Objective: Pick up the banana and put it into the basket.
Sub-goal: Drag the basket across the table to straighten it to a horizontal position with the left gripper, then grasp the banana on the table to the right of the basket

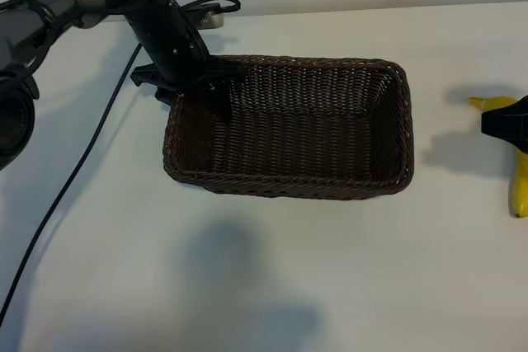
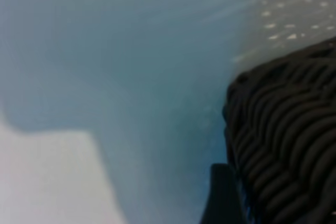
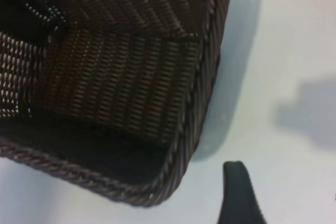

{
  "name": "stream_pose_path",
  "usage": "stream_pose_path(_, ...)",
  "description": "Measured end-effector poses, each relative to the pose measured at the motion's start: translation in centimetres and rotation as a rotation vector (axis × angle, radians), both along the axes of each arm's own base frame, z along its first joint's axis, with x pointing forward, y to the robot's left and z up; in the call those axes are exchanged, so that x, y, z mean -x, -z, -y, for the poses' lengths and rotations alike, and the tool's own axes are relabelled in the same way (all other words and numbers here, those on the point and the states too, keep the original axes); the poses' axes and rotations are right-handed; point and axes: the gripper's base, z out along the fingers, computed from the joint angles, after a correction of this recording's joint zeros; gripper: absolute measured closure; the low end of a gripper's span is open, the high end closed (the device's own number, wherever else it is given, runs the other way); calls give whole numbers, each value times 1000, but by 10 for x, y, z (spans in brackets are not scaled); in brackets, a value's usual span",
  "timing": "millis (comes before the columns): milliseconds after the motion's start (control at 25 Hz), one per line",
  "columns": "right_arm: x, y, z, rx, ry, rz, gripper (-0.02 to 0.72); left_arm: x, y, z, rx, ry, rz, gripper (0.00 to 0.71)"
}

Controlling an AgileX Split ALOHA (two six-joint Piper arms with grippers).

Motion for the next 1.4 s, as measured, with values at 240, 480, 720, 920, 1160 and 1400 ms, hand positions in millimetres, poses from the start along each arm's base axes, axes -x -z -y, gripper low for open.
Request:
stream_pose_path(240, 0, 0, 0, 0, 0, 0, 258, 1, -28, -4, -17, -12, 64, 139)
stream_pose_path(480, 0, 0, 0, 0, 0, 0, 258, 6, -64, -7, -11, -29, 140, 139)
stream_pose_path(720, 0, 0, 0, 0, 0, 0, 258, 12, -101, -21, -82, -30, 248, 140)
stream_pose_path(920, 0, 0, 0, 0, 0, 0, 258, 9, -118, -54, -162, -85, 304, 140)
stream_pose_path(1160, 0, 0, 0, 0, 0, 0, 258, 3, -129, -115, -299, -200, 342, 140)
stream_pose_path(1400, 0, 0, 0, 0, 0, 0, 258, 10, -153, -146, -360, -257, 399, 140)
